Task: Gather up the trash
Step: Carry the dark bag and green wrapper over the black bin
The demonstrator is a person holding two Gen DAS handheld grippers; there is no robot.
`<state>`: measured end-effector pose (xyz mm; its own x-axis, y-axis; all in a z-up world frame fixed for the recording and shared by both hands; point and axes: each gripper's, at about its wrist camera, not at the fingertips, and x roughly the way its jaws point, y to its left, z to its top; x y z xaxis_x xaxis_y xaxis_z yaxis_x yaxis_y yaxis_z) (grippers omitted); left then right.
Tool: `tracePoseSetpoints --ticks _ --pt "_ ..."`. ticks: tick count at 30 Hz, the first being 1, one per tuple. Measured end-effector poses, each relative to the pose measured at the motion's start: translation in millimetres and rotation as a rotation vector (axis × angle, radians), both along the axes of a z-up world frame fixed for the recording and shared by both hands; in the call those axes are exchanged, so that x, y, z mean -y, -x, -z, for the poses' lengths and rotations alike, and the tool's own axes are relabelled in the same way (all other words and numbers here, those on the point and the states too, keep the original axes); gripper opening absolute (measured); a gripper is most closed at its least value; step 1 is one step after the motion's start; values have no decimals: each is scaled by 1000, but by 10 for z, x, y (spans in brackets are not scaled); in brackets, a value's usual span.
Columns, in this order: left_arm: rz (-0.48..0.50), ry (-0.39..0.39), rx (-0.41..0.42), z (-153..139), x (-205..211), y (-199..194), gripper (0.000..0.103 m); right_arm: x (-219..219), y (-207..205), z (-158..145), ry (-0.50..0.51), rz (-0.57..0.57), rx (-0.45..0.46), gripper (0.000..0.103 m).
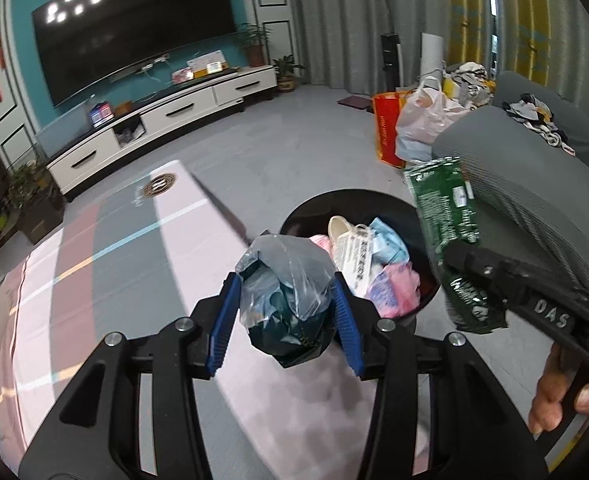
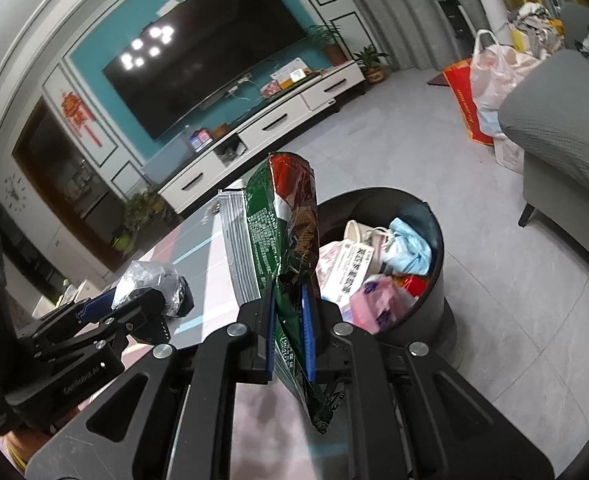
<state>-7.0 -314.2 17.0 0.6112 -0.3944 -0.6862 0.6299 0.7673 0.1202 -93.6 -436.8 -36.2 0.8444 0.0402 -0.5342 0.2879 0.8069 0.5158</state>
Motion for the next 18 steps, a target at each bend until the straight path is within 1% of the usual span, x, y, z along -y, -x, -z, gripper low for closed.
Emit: tracePoseSetpoints --ticks 5,10,14,18 --pt "31 -11 5 107 338 -114 47 184 -137 81 -9 36 -10 12" --pt "55 -21 -13 208 547 -232 47 332 -215 106 -16 61 -9 12" --pt "73 -8 -89 321 663 -385 48 413 -254 168 -32 75 -17 12" --pt "78 -10 -130 432 766 -509 48 511 -332 288 -74 78 -35 12"
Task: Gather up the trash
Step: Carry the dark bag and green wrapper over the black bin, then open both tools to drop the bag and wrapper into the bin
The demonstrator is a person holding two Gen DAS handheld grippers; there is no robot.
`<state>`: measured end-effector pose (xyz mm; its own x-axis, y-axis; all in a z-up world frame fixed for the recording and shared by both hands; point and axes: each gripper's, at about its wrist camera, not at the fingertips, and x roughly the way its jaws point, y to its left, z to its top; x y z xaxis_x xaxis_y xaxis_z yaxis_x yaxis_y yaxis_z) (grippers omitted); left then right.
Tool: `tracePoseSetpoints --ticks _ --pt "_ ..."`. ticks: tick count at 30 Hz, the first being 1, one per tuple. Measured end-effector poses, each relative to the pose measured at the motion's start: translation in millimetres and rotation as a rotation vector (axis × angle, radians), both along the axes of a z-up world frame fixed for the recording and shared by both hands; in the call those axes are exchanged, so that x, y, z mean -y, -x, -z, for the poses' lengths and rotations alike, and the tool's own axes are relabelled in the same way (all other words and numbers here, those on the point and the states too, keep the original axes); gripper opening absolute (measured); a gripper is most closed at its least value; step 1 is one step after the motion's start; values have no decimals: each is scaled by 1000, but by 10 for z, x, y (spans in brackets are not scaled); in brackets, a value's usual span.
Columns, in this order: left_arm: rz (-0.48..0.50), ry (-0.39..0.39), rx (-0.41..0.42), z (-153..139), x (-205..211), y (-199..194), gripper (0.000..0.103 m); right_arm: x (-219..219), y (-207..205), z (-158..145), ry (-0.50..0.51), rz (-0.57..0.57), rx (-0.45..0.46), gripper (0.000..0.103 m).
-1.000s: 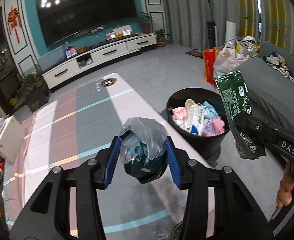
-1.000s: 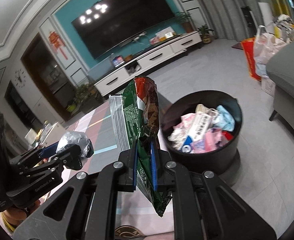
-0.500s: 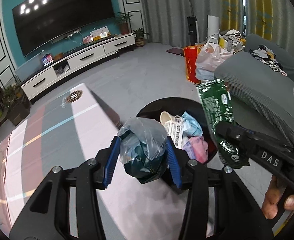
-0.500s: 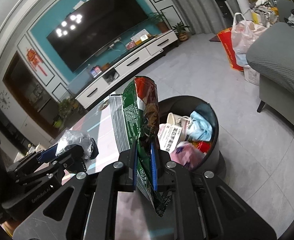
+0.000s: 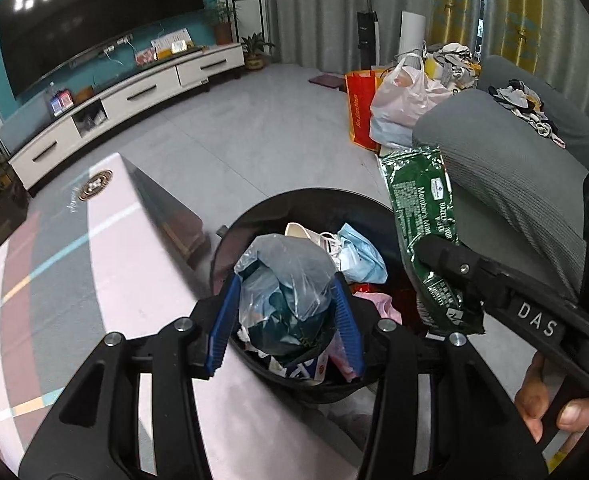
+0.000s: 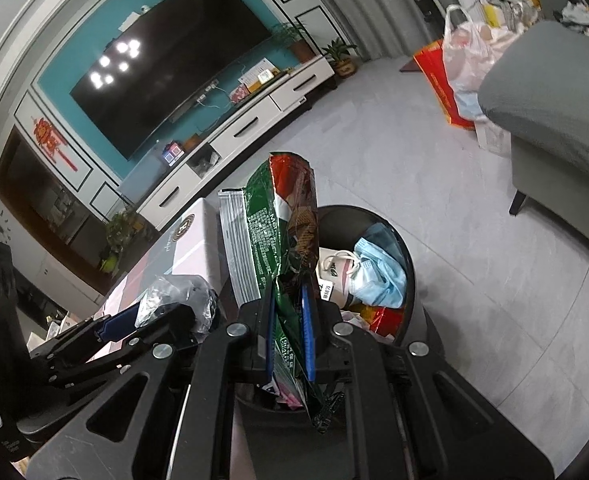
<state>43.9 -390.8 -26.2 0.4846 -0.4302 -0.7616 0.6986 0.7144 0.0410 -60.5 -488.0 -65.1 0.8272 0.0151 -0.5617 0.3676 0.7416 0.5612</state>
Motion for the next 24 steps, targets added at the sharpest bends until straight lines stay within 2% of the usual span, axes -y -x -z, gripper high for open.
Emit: tracePoseSetpoints --ticks 10,24 --pt "22 -87 -10 296 241 -126 49 -6 -315 240 13 -27 -91 12" --pt "33 -139 10 431 360 -150 53 83 -442 332 30 -5 -144 14"
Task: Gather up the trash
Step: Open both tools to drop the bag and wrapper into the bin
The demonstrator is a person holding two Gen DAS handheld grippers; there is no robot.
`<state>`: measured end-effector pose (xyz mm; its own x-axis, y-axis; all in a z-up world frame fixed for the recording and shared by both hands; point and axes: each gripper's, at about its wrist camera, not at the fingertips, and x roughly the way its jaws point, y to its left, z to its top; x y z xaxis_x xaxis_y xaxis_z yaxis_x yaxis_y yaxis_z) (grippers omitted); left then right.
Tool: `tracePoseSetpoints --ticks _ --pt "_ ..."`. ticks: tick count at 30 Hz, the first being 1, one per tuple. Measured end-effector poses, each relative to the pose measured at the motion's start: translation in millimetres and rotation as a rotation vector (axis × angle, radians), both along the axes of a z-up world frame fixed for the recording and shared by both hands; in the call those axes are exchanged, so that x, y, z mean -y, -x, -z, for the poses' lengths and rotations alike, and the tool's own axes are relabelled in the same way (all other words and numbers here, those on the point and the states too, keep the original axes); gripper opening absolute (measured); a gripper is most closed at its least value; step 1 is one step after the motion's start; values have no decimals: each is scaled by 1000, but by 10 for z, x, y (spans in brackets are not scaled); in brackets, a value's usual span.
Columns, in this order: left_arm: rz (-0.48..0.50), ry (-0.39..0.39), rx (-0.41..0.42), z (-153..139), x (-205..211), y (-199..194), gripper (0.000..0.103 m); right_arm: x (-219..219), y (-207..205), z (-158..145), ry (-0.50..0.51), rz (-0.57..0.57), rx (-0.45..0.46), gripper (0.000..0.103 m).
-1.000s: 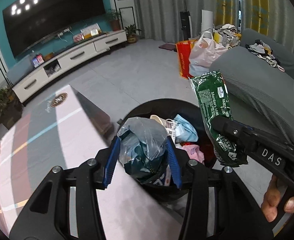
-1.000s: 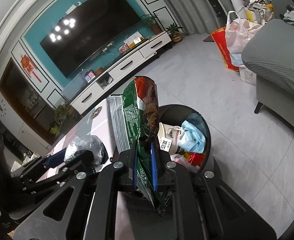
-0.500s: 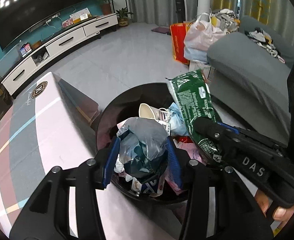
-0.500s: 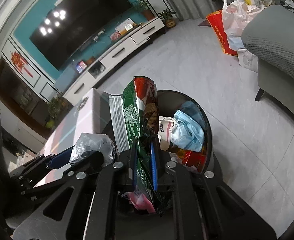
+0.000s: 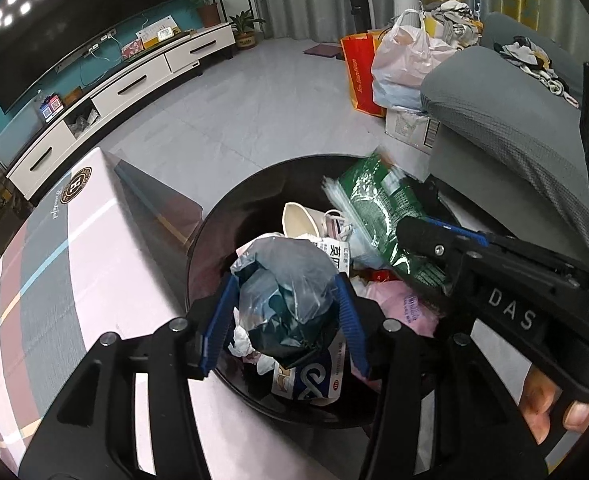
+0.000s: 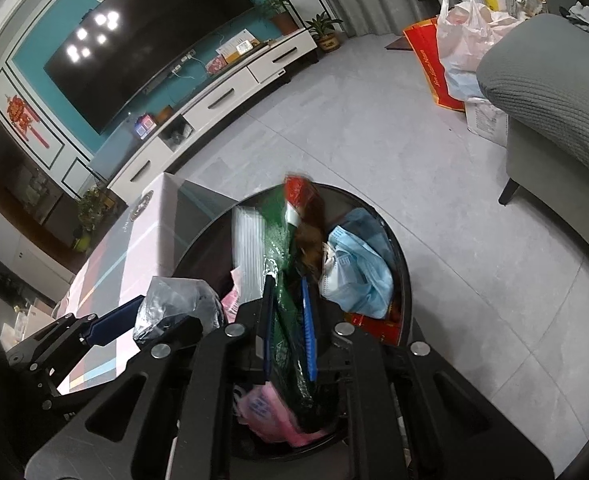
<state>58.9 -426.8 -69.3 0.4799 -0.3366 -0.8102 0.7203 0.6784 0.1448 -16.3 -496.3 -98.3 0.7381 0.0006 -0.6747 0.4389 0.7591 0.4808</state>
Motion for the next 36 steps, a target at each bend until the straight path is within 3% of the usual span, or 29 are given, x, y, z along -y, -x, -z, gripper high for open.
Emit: tracePoseSetpoints --ticks 16,20,22,34,36 --pt "1 -11 -6 60 20 5 63 39 -25 40 -5 8 -18 15" --pt "-1 -5 -3 53 3 -3 75 44 -17 38 -10 10 -20 24" --pt "-3 2 -6 47 -12 -9 76 50 -8 26 -14 13 -17 29" --pt "-11 22 -7 -45 -89 7 86 49 58 -94 0 20 3 36" --pt "-16 28 -6 -79 -126 26 90 53 92 -129 2 24 4 44"
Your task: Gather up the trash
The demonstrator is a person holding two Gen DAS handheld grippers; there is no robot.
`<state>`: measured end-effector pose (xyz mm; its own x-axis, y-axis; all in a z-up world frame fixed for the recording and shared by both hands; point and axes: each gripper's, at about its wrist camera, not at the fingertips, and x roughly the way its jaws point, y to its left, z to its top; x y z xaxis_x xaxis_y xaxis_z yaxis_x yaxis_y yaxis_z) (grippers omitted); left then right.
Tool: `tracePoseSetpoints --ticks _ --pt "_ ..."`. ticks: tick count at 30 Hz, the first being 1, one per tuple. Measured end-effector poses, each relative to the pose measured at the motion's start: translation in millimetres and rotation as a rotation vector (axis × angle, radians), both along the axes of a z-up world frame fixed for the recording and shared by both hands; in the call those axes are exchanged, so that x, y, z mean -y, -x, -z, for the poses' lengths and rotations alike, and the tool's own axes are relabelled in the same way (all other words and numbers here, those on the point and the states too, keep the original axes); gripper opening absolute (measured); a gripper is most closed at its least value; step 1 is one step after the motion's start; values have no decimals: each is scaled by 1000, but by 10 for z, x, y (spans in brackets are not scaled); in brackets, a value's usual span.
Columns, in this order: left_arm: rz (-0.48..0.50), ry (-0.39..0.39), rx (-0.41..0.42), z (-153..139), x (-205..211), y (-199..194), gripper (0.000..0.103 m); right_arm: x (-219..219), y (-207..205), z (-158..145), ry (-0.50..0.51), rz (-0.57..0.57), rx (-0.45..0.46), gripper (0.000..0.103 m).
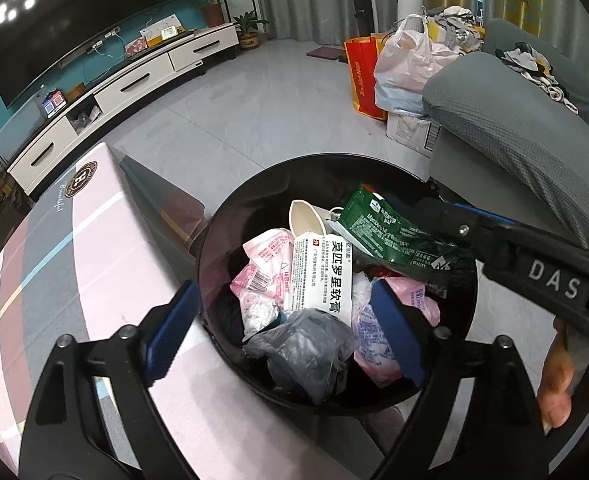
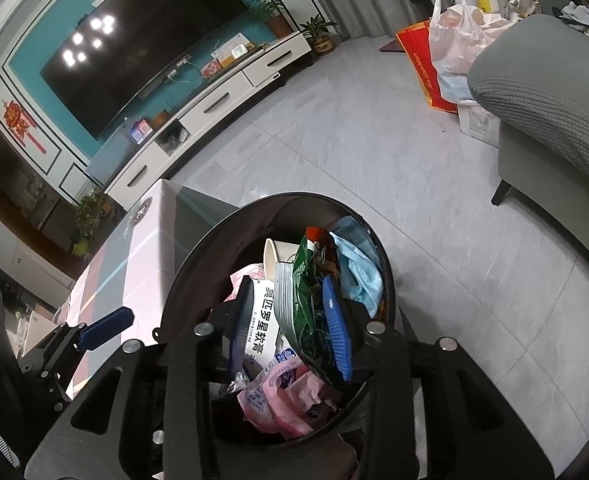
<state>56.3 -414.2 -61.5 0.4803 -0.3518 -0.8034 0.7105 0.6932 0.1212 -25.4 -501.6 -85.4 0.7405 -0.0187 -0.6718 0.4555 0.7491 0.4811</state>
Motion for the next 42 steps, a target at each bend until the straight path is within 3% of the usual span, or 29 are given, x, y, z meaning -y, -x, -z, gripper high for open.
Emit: tracePoseSetpoints --ticks 4,6,8,12,21,27,34,37,42 --pt "-8 7 -7 -79 -95 52 97 -16 113 -98 3 16 14 61" --pt "-9 8 -7 -130 -145 90 100 -19 185 -150 5 30 14 78" --pt "-22 8 4 -209 -237 145 100 -28 278 -206 11 55 -2 88" --pt "-43 8 -15 -370 -448 243 100 -102 441 -294 21 59 -47 98" --pt "-93 -13 6 -771 -1051 625 100 -500 719 -604 196 29 -177 100" --pt "-170 79 17 -1167 -1444 757 100 -857 874 -1095 279 -32 -131 100" --pt "-227 141 99 -1596 -1737 982 100 -1144 1067 -1575 337 -45 -56 100" --pt "-240 155 119 -1692 -1838 1070 100 -1256 1123 -1606 354 -51 -49 100" --pt "-270 145 130 -1666 -1931 1128 100 -1310 1105 -1384 325 -54 -115 100"
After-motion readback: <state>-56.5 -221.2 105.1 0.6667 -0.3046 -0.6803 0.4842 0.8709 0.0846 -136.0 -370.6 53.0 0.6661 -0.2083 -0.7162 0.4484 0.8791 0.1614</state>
